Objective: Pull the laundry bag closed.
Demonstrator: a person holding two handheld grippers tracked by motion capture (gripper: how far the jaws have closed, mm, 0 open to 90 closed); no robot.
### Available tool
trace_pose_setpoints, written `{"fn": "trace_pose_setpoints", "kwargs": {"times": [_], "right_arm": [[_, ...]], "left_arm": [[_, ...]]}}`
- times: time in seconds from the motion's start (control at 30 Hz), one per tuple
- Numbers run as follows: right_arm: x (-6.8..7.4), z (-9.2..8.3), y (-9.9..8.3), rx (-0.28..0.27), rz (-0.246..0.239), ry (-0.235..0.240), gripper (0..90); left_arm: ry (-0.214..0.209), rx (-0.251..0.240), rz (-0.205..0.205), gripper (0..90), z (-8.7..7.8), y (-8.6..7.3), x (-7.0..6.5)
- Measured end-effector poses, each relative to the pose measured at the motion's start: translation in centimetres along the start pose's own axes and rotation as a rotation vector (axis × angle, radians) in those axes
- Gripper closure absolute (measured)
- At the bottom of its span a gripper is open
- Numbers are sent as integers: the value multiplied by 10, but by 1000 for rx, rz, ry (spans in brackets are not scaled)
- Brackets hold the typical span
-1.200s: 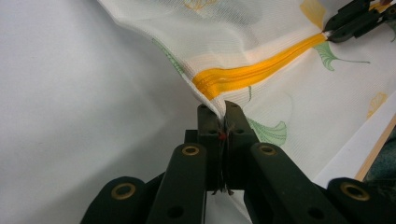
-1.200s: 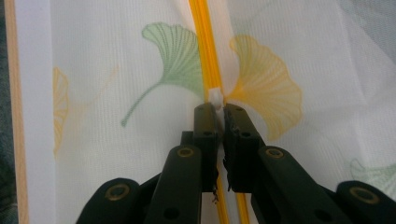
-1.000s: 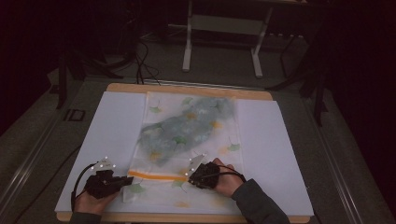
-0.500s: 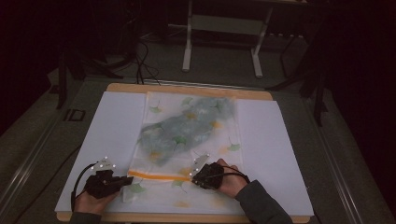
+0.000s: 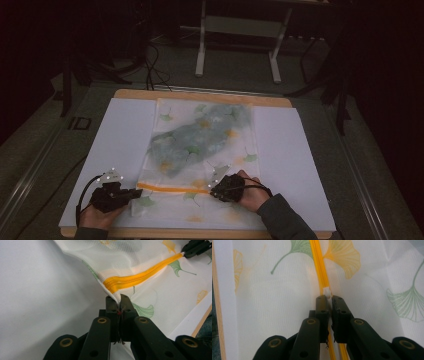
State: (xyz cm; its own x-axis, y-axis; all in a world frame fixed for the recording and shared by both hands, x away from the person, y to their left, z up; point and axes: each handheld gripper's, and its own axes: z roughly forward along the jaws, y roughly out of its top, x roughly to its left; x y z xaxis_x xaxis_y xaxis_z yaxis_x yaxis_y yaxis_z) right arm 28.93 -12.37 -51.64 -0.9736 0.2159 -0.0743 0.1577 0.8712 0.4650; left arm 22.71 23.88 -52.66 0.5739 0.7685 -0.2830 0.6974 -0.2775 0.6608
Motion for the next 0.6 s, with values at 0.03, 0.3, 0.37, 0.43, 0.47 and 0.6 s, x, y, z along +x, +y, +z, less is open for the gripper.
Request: {"fn": "trace_pose_setpoints", "kwargs": {"times": [0.03,0.3,0.37,0.43,0.47,0.6], "right_arm": [[0,-1,-1,4,3,-1,845],[-1,-3,-5,5,8,-3,845],[-1,-3,-5,2,12,-4,844],[-1,-4,-6,3,13,-4,845],[-1,-4,-7,4,11,-4,844],[-1,-5,-8,6,13,-5,845]], "left_arm": [[0,-1,0,881,0,0,0],[1,0,0,881,0,0,0],[-2,-1,-1,881,0,0,0],[-2,-1,-1,881,0,0,0],[0,0,0,881,0,0,0],[-2,0,-1,881,0,0,0]]}}
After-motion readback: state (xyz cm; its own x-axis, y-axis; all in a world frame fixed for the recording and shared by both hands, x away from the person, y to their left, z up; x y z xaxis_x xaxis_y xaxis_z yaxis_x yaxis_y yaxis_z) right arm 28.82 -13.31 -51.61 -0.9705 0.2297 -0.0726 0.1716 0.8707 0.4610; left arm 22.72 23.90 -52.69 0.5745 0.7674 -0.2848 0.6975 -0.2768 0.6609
